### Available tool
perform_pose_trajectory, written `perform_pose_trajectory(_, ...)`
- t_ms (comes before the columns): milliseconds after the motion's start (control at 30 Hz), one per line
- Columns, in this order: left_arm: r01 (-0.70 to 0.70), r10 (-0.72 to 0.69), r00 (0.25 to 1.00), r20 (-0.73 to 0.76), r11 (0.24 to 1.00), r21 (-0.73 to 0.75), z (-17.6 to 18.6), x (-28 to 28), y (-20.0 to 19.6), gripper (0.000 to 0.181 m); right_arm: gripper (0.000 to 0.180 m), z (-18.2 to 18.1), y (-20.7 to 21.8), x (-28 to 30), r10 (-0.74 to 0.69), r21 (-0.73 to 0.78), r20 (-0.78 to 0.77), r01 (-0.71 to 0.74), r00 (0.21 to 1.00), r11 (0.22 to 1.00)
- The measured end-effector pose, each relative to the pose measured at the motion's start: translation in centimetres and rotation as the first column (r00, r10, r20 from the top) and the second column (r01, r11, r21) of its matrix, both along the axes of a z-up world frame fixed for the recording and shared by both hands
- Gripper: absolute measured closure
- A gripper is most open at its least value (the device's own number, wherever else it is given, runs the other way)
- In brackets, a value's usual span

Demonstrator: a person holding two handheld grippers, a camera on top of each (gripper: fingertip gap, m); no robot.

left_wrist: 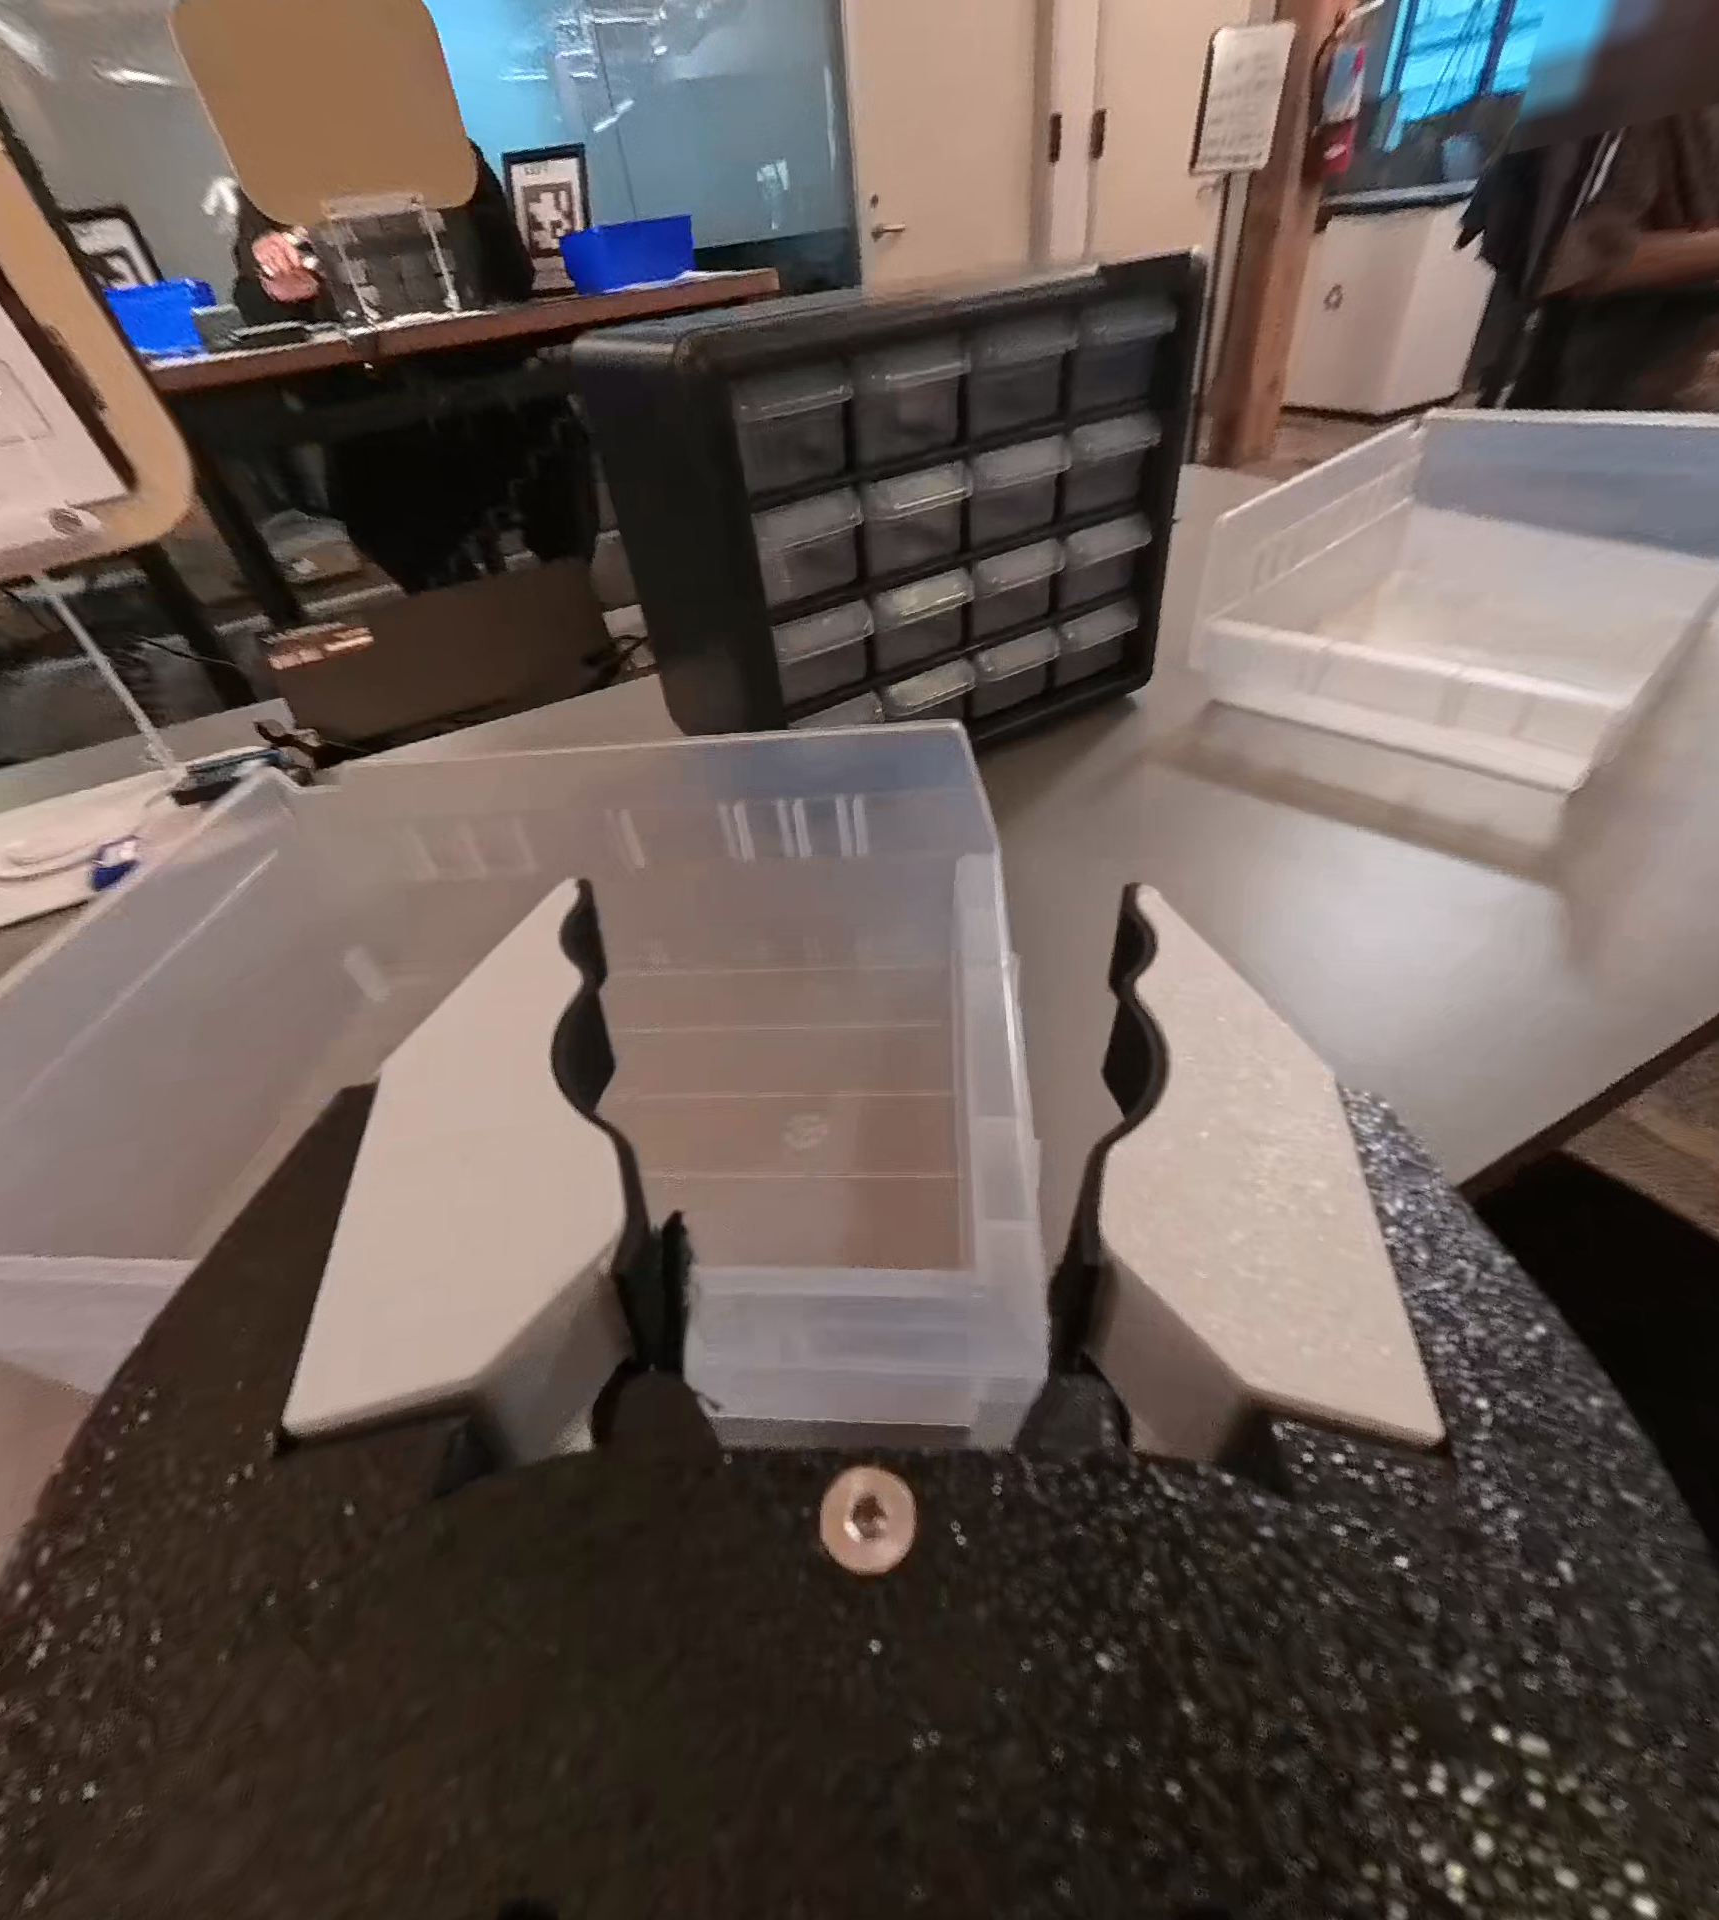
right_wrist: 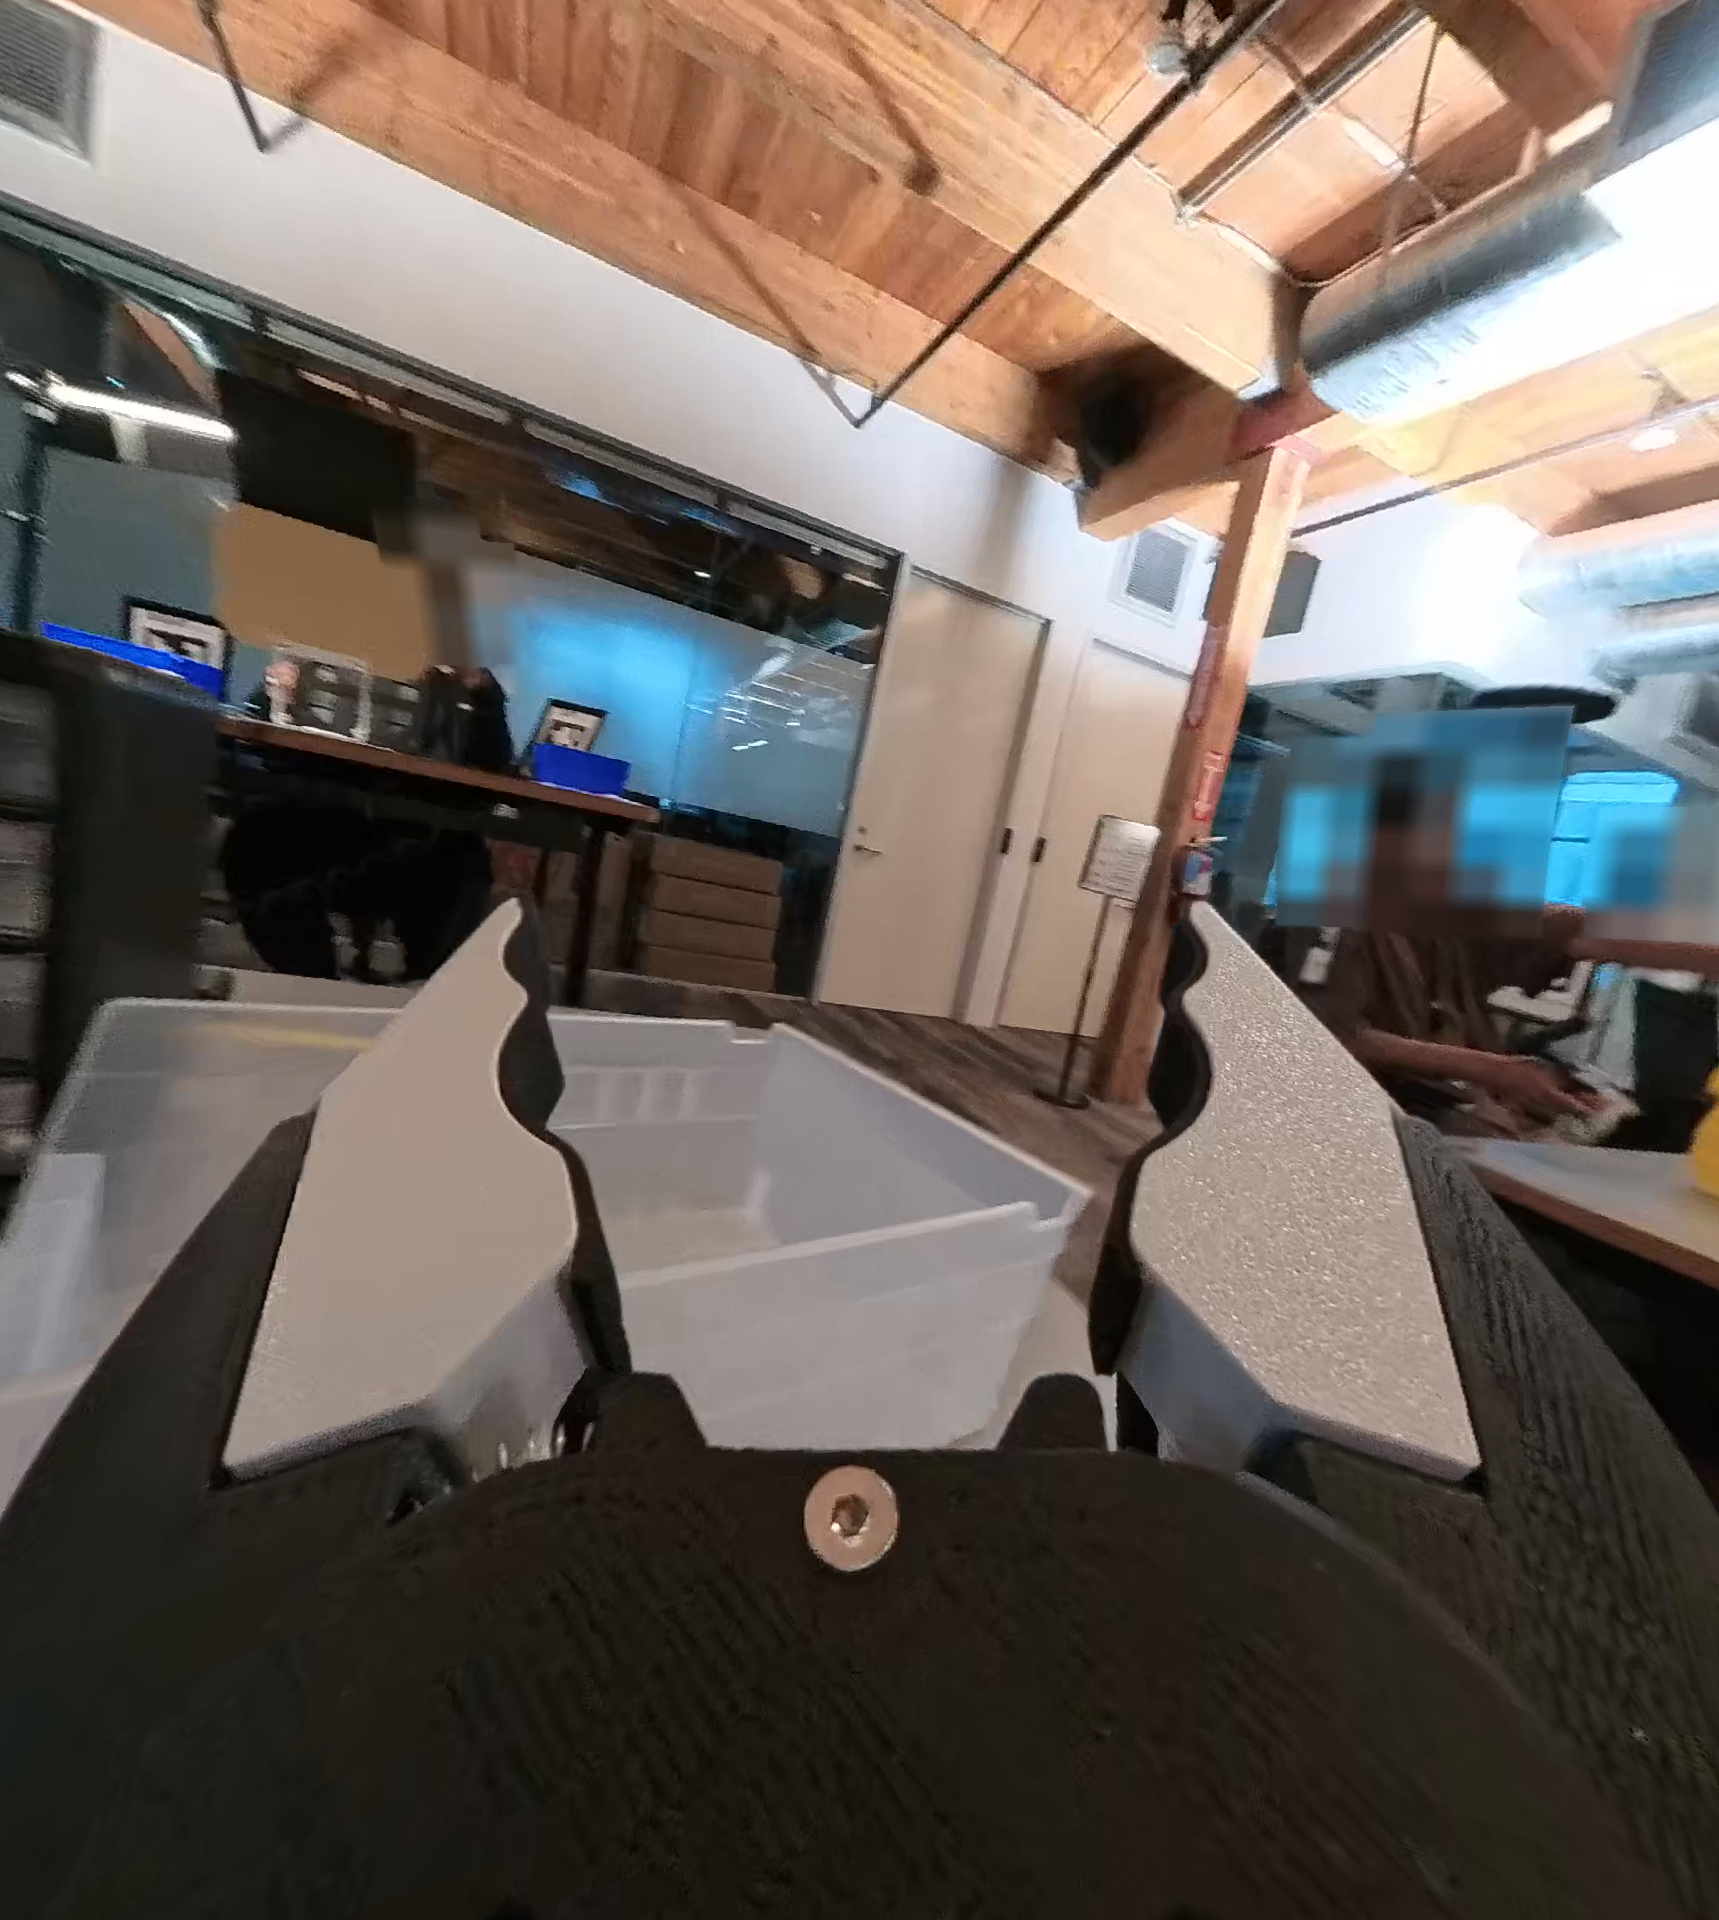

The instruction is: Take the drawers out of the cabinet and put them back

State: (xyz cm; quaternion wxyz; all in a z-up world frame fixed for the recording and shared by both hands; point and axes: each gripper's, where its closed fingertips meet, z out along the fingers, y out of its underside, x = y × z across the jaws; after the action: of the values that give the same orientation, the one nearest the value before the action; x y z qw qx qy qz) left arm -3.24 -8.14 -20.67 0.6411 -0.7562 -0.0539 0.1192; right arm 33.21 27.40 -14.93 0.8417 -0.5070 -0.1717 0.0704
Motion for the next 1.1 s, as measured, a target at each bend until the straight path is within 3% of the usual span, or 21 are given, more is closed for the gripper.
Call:
perform_pose_trajectory(167, -0.001, -0.006, 0.998, -0.070, 0.996, -0.089, -2.5, 0.0, 0.5, 0.065, 0.047, -2.6, -2.8, -4.3, 0.190, -0.147, 0.003, -0.187, 0.982, 0.971)
perform_pose_trajectory(333, -0.001, -0.015, 0.991, -0.135, 0.993, -0.118, -3.1, 0.0, 0.5, 0.063, 0.032, -6.2, -5.0, -8.8, 0.302, -0.308, 0.124, -0.253, 0.945, 0.917)
perform_pose_trajectory(467, -0.038, -0.004, 0.981, -0.194, 0.976, -0.213, -4.7, -0.4, 0.3, 0.056, 0.023, -9.3, -3.8, -9.8, 0.251, -0.407, 0.280, -0.122, 0.926, 0.905)
perform_pose_trajectory(533, -0.066, 0.014, 0.971, -0.239, 0.975, -0.213, -4.8, -0.9, 0.1, 0.065, 0.022, -10.7, -3.1, -9.4, 0.230, -0.463, 0.309, -0.065, 0.923, 0.884)
perform_pose_trajectory(633, -0.074, 0.031, 0.967, -0.255, 0.984, -0.160, -4.3, -1.2, 0.0, 0.076, 0.028, -11.2, -2.4, -8.3, 0.210, -0.494, 0.280, -0.047, 0.937, 0.868)
perform_pose_trajectory(867, -0.207, 0.141, 0.947, -0.288, 0.955, -0.214, -5.4, -6.0, -2.4, 0.076, 0.032, -11.5, -1.1, -4.3, 0.152, -0.551, 0.180, -0.029, 0.972, 0.834)
perform_pose_trajectory(1000, -0.322, 0.269, 0.931, -0.248, 0.923, -0.209, -5.6, -10.2, -5.0, 0.079, 0.039, -11.8, -0.4, -1.8, 0.079, -0.576, 0.146, 0.019, 0.986, 0.817)
perform_pose_trajectory(1100, -0.457, 0.419, 0.884, -0.205, 0.868, -0.196, -5.9, -13.8, -7.5, 0.095, 0.051, -11.4, 0.2, -0.2, 0.032, -0.568, 0.093, 0.027, 0.995, 0.822)
